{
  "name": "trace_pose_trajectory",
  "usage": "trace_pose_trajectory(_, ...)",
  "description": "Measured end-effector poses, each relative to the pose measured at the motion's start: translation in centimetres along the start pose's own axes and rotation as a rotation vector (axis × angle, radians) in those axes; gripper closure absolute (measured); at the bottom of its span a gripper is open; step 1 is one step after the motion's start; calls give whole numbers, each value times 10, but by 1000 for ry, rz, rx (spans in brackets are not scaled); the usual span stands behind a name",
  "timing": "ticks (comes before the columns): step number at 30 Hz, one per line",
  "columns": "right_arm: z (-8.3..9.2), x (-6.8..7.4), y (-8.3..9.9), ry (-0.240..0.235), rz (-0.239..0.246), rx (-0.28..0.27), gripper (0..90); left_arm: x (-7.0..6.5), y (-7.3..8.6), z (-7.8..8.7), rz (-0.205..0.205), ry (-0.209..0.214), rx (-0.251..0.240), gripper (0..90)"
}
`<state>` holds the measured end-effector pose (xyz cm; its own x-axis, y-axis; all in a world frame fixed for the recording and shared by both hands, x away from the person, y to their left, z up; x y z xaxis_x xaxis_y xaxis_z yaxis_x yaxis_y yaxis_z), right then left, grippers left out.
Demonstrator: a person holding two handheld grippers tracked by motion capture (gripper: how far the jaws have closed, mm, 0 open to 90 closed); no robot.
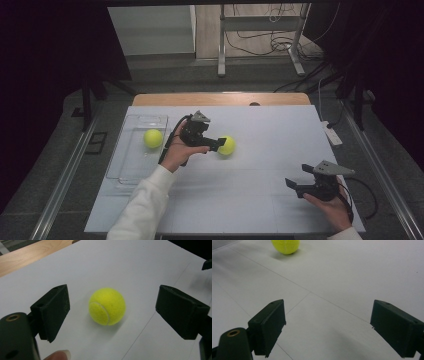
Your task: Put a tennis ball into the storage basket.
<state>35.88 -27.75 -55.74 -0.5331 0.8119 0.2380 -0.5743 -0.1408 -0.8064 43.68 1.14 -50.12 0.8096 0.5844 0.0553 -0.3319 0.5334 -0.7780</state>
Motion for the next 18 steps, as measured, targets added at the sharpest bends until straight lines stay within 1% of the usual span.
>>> trace_pose_trajectory(9,0,0,0,-1,-1,-1,129,3,-3,-9,4,1,16,133)
trace_pose_trajectory(12,0,0,0,0,0,-1,130,5,-4,-12,10,0,26,132)
trace_pose_trajectory(16,0,0,0,-1,0,0,130,6,-4,-18,27,17,34,131)
trace_pose_trajectory(18,0,0,0,-1,0,1,130,6,-4,-20,30,15,37,131)
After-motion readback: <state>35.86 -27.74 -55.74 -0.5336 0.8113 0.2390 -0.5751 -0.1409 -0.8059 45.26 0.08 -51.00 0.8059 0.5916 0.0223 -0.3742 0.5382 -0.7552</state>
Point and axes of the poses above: each handheld gripper's, and its own axes: z roughly backward along the jaws, y roughly out of its underside, x roughly to its left, the point moved 10 cm from there along -z, roughly forward along the jaws, and after that the axes turned 14 degrees about -z, right-handed, at the moved point
